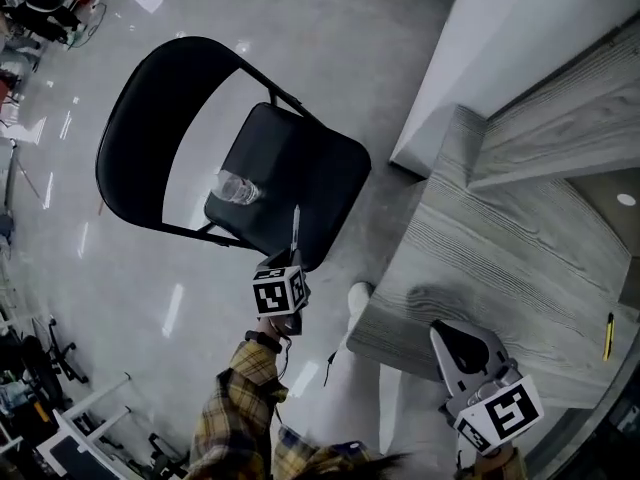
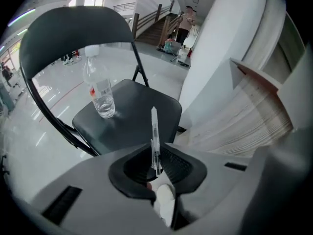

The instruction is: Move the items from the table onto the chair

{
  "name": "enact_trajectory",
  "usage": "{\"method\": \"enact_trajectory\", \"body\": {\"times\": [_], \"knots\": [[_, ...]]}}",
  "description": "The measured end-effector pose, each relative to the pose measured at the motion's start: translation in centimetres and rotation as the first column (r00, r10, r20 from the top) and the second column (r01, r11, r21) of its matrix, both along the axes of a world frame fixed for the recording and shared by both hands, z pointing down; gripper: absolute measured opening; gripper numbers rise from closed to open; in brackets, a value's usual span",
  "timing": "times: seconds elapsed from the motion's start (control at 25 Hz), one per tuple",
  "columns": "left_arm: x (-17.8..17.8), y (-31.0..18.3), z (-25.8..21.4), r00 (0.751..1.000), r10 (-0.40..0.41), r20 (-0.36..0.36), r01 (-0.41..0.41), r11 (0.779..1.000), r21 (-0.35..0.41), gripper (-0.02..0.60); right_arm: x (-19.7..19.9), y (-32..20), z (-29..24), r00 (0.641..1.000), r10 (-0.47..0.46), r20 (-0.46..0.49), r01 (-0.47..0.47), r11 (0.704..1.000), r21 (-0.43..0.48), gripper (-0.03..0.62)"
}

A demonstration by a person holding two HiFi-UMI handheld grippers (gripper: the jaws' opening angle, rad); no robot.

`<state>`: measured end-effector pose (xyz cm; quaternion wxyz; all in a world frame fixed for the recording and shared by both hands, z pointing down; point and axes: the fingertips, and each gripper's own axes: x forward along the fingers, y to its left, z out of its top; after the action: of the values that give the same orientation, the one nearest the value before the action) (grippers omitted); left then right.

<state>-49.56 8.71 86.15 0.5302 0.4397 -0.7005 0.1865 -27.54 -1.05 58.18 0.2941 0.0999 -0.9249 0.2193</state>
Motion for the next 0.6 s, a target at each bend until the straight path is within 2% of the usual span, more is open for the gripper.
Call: {"method": "enact_trajectory", "body": {"times": [0.36, 0.6], "knots": [[-3.3, 0.1, 9.2, 0.998, -0.053, -0.033, 0.050, 0.995, -0.084, 0.060, -5.1, -1.2, 2.5, 0.999, -0.018, 0.047, 0.020, 0.999, -0.034, 0.017], [-3.3, 0.1, 10.7, 0.997, -0.069, -0.045, 0.064, 0.993, -0.104, 0.060, -7.3, -0.4, 2.0, 0.996, -0.062, 0.058, 0.065, 0.996, -0.061, 0.017]]}}
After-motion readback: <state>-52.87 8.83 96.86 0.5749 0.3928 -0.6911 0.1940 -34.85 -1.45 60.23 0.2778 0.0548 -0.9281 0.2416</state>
